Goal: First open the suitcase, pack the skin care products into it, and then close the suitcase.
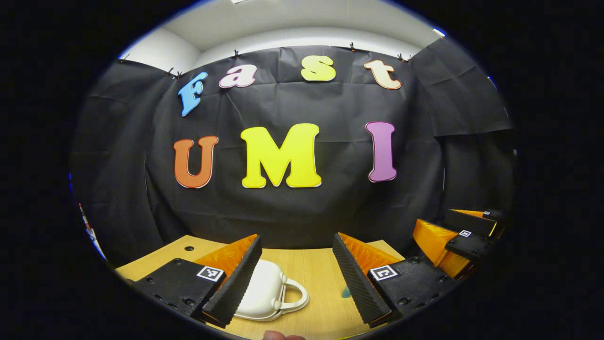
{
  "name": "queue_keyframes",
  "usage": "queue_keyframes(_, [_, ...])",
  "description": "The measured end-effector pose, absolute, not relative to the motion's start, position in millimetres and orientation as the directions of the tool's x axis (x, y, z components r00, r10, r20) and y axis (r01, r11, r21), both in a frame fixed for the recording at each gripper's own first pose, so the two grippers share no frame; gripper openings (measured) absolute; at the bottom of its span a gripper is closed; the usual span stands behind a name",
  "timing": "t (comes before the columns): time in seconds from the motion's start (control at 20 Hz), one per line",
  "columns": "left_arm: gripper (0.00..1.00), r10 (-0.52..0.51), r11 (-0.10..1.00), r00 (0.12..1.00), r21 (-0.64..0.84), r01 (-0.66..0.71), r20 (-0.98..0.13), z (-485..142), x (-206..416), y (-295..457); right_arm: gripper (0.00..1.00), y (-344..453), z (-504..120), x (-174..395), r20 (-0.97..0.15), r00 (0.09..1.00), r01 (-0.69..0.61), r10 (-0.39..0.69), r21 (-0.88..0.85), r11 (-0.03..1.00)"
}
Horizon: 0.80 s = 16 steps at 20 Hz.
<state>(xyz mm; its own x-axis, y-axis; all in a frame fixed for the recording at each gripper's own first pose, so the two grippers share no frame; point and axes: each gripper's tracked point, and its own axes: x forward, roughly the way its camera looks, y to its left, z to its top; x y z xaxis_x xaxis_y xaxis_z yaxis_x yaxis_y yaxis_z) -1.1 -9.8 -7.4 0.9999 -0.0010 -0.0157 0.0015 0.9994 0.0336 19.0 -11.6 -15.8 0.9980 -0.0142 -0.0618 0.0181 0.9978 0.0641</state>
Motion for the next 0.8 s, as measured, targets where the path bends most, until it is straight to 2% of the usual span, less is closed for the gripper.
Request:
queue_keyframes(0.3, [0.96,-0.044,0.998,0.997,0.045,0.046,-0.058,-26.7,4.3,-12.9,0.8,-13.4,-16.2,23.1,-0.058,0.998,0.004,-0.002,0.03,1.0])
queue_keyframes(0.5, [0.96,-0.096,0.987,0.988,0.116,0.11,-0.124,-55.3,11.9,-21.2,0.8,-33.5,-28.0,23.6,-0.088,0.996,0.021,-0.018,0.026,0.999])
queue_keyframes(0.8, [0.99,-0.141,0.918,0.933,0.308,0.248,-0.332,-126.1,20.7,-20.7,0.8,-69.2,-54.8,14.7,-0.157,0.985,0.069,-0.067,0.007,0.998])
